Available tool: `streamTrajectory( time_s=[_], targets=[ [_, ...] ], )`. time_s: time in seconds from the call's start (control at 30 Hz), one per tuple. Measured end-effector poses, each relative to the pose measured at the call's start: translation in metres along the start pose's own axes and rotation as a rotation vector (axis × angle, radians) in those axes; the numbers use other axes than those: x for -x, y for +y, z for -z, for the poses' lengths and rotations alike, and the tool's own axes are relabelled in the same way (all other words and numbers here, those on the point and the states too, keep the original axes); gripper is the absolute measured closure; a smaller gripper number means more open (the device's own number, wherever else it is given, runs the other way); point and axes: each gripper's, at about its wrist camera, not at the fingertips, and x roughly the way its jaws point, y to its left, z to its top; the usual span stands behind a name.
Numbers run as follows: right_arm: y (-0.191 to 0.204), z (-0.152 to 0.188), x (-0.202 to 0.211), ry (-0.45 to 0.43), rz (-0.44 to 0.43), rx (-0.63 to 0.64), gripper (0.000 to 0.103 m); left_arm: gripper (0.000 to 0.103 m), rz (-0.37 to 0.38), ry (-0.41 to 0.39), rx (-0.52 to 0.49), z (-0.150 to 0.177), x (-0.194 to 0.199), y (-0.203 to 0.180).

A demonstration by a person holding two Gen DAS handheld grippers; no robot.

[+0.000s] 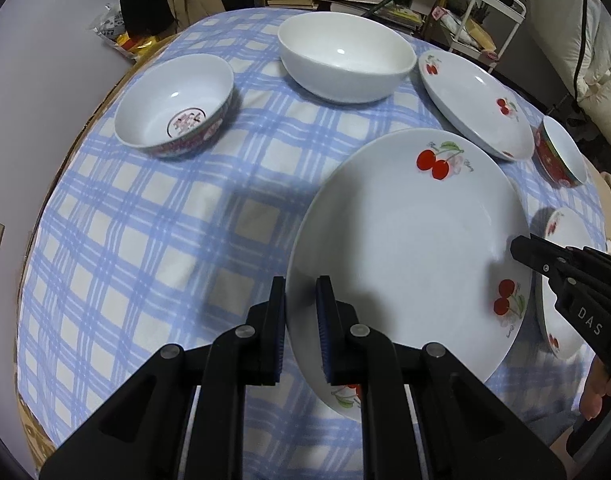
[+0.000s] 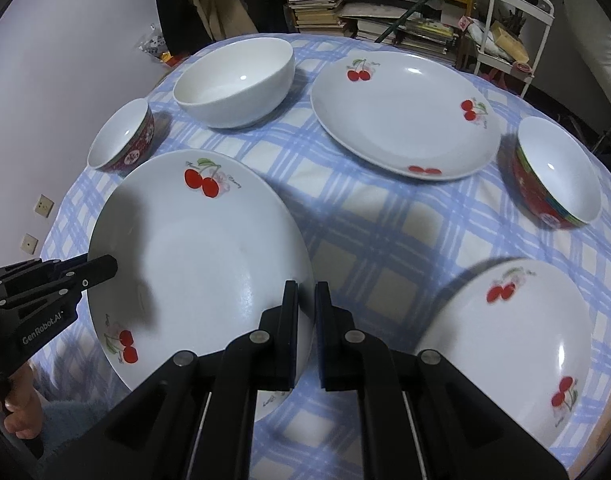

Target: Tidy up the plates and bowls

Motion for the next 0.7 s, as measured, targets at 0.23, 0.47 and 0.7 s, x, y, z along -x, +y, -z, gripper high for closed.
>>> streamTrajectory(
  time_s=[0.23,0.47,0.7],
  targets=[
    [-0.004,0.013,0.008,0.008,0.021,-0.008,0.094,0.089,0.015,0.018,-0.005,0.009,0.002,-0.007],
    [-0.003,0.026,0.007,0.041,0.041,-0.006,0.094,0.088,0.015,0.058,-0.008,0.017,-0.001,-0.01],
    [-0.005,0.032,-0.007,0.087,0.076,-0.003,0.093,0.088,0.01,0.108,-0.021,0.02,-0.014,-0.015]
  ],
)
